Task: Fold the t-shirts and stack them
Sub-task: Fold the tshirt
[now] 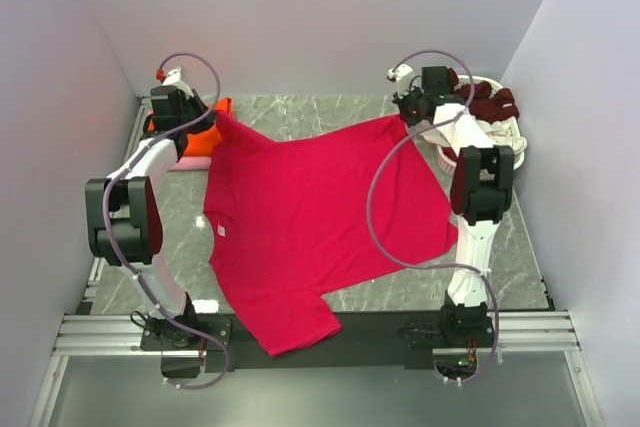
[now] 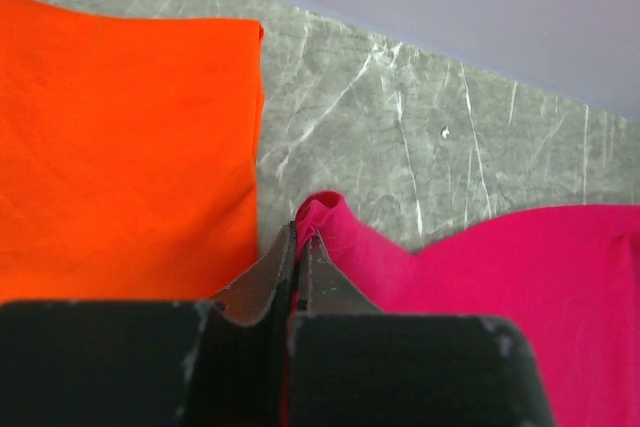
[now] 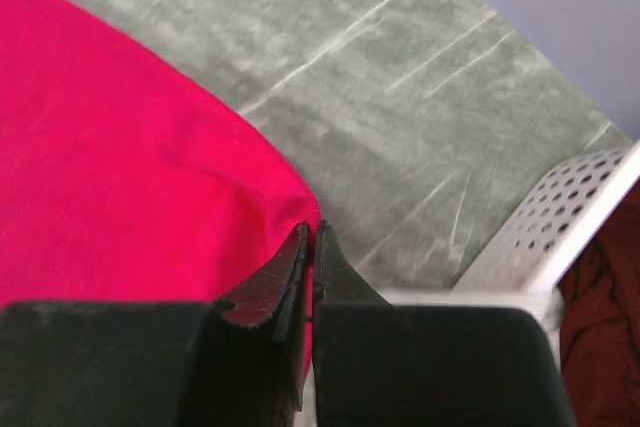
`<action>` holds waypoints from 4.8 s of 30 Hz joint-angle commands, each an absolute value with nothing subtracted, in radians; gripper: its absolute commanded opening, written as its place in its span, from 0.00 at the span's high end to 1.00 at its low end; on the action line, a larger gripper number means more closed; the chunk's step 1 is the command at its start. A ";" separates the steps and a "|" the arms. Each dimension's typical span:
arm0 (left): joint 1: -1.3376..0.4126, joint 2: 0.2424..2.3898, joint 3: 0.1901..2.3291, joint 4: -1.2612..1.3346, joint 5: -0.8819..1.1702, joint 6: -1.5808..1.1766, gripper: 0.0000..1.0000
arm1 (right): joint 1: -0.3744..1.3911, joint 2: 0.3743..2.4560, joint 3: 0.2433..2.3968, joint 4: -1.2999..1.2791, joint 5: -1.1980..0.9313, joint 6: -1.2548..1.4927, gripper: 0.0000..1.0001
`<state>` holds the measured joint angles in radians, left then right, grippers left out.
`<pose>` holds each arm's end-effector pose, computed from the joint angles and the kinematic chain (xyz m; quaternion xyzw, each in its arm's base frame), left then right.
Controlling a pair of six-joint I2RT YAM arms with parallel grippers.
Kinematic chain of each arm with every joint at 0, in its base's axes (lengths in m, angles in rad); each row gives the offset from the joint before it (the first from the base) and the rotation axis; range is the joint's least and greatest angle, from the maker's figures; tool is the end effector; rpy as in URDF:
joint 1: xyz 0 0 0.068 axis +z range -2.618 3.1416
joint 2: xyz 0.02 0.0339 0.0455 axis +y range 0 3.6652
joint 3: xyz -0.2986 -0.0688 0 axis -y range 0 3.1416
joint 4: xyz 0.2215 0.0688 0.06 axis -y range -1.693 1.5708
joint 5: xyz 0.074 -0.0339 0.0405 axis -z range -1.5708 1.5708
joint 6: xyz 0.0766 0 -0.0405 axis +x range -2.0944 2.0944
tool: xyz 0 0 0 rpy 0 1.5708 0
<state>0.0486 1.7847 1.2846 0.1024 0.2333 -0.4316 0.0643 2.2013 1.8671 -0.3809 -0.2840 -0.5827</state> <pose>0.4438 0.0039 0.2942 -0.1341 0.8188 -0.1998 0.5212 0.5339 0.0559 0.2420 -0.3420 0.8353 0.0192 0.4300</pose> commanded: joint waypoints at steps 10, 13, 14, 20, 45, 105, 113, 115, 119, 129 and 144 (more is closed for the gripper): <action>0.063 1.497 1.096 0.091 0.405 -0.431 1.00 | -0.032 1.997 1.683 -0.411 -0.531 -0.672 1.00; 0.063 1.416 1.031 0.066 0.407 -0.436 1.00 | -0.043 1.988 1.666 -0.426 -0.554 -0.686 1.00; 0.063 1.384 1.017 0.051 0.408 -0.436 1.00 | -0.044 1.987 1.661 -0.429 -0.560 -0.690 1.00; 0.063 1.286 0.936 0.003 0.405 -0.434 1.00 | -0.057 1.944 1.609 -0.436 -0.575 -0.719 1.00; 0.110 1.092 0.910 -0.156 0.322 -0.370 1.00 | -0.091 1.896 1.618 -0.526 -0.612 -0.831 1.00; 0.089 1.083 0.796 -0.460 0.703 -0.433 0.46 | -0.077 1.572 1.362 -0.787 -0.696 -0.894 0.53; -0.104 1.402 0.989 -0.508 0.350 -0.427 0.49 | -0.072 1.502 1.246 -0.781 -0.811 -0.828 0.53; -0.130 1.494 1.029 -0.520 0.276 -0.422 0.48 | -0.072 1.482 1.224 -0.772 -0.822 -0.813 0.53; -0.158 1.607 1.103 -0.534 0.160 -0.402 0.46 | -0.072 1.447 1.164 -0.747 -0.854 -0.798 0.53; -0.215 1.746 1.138 -0.542 0.176 -0.387 0.50 | -0.072 1.397 1.112 -0.721 -0.865 -0.792 0.53; -0.221 1.726 1.138 -0.535 0.366 -0.371 0.99 | -0.077 1.365 1.120 -0.727 -0.876 -0.782 0.53</action>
